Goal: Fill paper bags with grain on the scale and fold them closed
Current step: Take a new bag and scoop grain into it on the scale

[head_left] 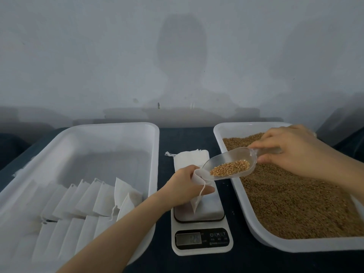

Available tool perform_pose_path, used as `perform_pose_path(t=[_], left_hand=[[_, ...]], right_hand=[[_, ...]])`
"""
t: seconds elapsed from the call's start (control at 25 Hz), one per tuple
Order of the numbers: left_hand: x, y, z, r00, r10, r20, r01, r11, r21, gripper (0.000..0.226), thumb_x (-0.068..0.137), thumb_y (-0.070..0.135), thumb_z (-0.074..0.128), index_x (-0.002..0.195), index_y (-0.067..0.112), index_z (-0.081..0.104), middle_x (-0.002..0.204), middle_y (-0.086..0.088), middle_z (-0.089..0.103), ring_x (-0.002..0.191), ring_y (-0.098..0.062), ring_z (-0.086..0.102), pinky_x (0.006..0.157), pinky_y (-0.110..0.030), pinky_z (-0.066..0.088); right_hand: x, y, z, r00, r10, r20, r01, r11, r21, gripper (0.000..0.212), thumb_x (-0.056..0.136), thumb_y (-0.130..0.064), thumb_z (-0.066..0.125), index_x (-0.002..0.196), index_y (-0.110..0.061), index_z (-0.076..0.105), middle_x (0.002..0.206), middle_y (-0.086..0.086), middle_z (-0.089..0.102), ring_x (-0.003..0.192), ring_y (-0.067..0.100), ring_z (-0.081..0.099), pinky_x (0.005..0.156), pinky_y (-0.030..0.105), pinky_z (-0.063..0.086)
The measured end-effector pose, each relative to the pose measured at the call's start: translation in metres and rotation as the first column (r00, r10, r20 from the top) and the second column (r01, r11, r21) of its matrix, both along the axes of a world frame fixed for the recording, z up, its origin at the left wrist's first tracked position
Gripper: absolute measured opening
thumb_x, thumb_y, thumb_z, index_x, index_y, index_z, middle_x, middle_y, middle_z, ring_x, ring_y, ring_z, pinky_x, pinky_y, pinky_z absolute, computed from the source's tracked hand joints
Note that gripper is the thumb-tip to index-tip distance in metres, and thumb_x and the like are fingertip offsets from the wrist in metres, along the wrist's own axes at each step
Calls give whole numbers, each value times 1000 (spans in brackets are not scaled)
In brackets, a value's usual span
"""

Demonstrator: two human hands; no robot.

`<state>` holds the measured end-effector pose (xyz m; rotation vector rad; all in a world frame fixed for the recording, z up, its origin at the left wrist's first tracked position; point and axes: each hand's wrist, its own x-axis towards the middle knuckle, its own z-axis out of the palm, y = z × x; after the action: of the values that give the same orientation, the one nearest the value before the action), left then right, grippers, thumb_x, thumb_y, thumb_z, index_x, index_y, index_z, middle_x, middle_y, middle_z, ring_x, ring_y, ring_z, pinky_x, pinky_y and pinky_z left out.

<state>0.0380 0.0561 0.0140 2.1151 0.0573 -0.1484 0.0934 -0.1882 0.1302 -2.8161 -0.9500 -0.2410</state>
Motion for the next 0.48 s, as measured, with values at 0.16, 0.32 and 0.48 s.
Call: perform_pose_path(t=[0.16,0.32,0.48], left_hand=[[0,-1,2,1000,16,6,-16,1000,-1,42,76,42,76,107,36,49,93,19,56,84,-4,57,61,-10,41],[0,-3,3,1000,19,18,-19,1000,0,44,76,43,76,110,34,50,99,16,57,91,-9,59,74,-20,51],[0,-4,3,1000,12,23,-13,1000,25,38,77,42,75,105,35,51,99,20,59,97,-10,59,96,-40,48]], right_hand=[[1,9,7,995,27,100,-15,993,-114,32,84,-50,57,116,-52,55,103,-24,57,102,1,47,101,29,16],[1,21,17,991,43,125,-13,974,-226,34,88,-51,53,122,-53,52,103,-22,54,103,2,45,98,26,11],[0,33,23,983,88,162,-35,951,-308,34,88,-48,54,122,-50,54,105,-18,57,106,7,48,101,31,15]])
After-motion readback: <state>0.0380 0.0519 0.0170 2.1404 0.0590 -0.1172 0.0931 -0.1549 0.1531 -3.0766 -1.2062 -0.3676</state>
